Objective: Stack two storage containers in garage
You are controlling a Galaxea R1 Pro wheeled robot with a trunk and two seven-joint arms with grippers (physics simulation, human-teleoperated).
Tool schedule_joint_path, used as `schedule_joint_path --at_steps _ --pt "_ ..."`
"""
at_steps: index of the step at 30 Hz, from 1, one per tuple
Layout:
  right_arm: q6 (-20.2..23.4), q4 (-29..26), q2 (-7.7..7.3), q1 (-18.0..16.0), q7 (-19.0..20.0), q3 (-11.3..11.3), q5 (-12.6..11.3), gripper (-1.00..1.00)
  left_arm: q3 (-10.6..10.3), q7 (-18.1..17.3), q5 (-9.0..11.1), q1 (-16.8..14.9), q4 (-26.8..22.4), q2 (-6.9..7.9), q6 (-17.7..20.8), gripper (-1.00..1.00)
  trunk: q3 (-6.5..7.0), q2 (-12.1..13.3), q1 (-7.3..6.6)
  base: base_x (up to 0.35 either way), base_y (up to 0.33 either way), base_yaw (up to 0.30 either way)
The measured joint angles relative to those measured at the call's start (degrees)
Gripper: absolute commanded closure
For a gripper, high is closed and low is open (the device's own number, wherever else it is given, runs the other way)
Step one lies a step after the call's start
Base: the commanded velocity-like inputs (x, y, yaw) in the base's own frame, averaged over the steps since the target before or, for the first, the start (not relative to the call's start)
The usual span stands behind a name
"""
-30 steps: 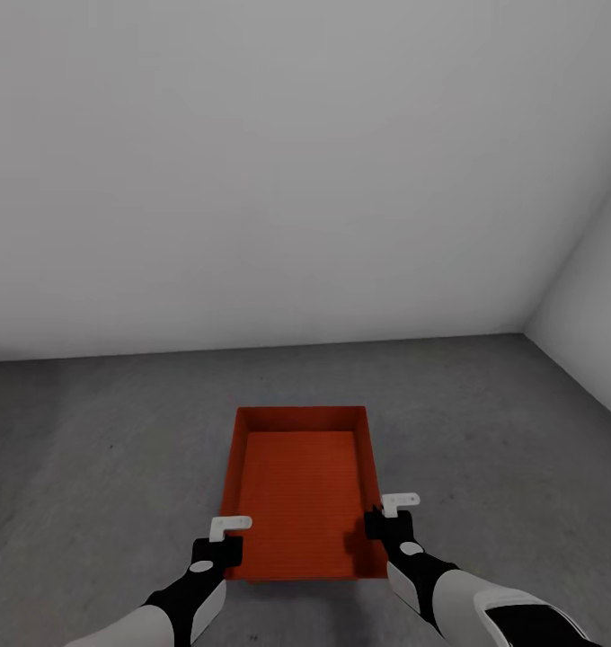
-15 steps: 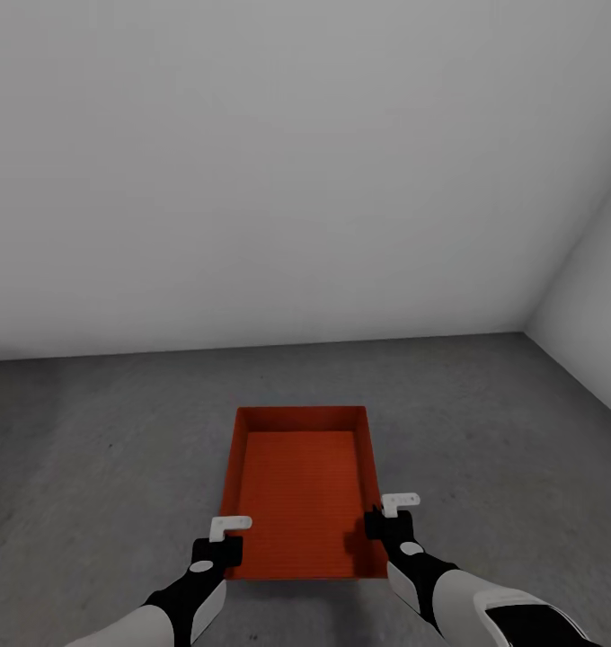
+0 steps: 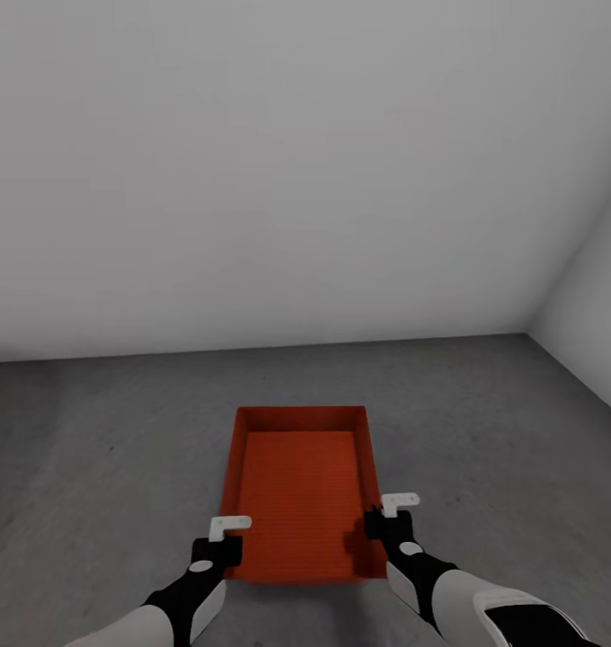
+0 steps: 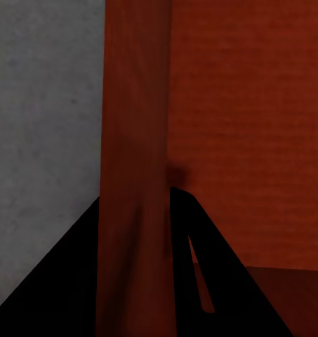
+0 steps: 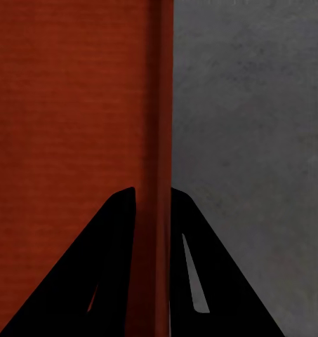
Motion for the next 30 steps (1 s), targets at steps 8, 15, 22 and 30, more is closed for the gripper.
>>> schedule_joint_path --at_steps 8,15,22,30 --pt "0.11 -0.02 0.10 0.00 -0.17 0.11 -0.03 1.00 0.14 -0.16 -0.07 0.00 0.07 0.08 0.01 1.00 0.00 0.00 0.01 0.018 0.021 0.000" --pt "0.09 -0.01 -0.09 0.00 0.14 -0.01 0.02 1.00 0.10 0.06 -0.08 0.00 0.08 -0.09 0.00 1.00 0.00 0.00 0.01 0.001 0.001 0.000" --pt "0.14 0.00 -0.10 0.00 0.17 -0.03 0.04 1.00 0.08 0.06 -0.05 0.00 0.08 -0.09 0.06 1.00 0.00 0.00 0.01 0.000 0.000 0.000" --pt "0.08 0.01 -0.18 0.00 0.28 -0.05 0.02 1.00 0.07 0.17 -0.08 0.00 0.08 -0.17 0.02 1.00 0.00 0.00 0.01 0.000 0.000 0.000"
